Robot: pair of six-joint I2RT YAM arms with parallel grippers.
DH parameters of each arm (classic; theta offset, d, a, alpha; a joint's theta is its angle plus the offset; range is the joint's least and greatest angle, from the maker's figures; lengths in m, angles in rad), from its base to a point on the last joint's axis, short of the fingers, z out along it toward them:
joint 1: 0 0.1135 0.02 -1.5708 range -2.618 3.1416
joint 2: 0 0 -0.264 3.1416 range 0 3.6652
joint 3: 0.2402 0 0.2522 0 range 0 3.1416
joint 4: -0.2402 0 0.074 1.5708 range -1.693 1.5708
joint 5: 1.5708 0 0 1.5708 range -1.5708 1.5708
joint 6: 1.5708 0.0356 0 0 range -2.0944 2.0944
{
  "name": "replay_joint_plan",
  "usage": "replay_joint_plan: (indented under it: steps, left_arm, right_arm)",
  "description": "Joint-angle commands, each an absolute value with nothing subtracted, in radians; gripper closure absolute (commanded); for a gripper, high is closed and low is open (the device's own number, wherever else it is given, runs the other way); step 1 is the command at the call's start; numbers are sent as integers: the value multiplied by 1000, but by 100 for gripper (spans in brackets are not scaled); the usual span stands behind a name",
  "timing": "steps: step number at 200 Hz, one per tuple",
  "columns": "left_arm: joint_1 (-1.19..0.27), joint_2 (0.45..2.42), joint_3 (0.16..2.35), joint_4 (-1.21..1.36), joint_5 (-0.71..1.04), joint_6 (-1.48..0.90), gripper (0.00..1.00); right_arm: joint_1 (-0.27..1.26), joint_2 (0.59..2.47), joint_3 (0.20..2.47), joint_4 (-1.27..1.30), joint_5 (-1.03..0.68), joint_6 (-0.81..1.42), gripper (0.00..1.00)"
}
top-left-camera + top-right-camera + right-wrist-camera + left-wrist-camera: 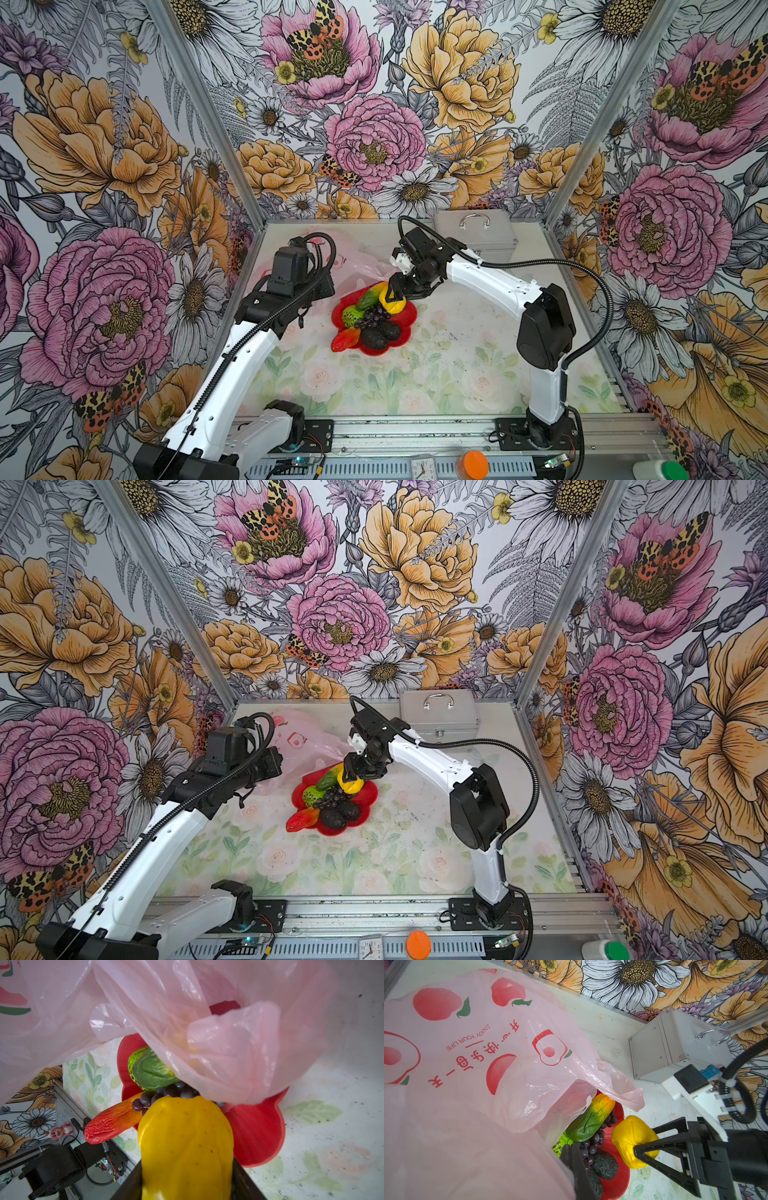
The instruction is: Place the fruits into the plastic bag
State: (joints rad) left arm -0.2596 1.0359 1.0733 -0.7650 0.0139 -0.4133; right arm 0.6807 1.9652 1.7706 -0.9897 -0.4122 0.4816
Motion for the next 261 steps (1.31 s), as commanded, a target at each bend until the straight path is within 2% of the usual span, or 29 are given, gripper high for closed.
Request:
replay_joint_plan:
  steps: [1, 103, 188, 261]
  left_arm:
    - [-262, 1035, 1069, -736, 33, -423, 100]
    - [-284, 966, 1131, -730, 18, -393, 100]
    - [-297, 905, 1235, -731, 28, -323, 100]
    - [-264, 943, 1301, -722, 87, -339, 100]
  right_arm:
    - [668, 1895, 1789, -970, -457, 502, 59]
    - [641, 1787, 1864, -969, -625, 567, 60]
    - [681, 2025, 2338, -974, -740, 659, 62]
    - [720, 2048, 2316, -978, -844, 633, 66]
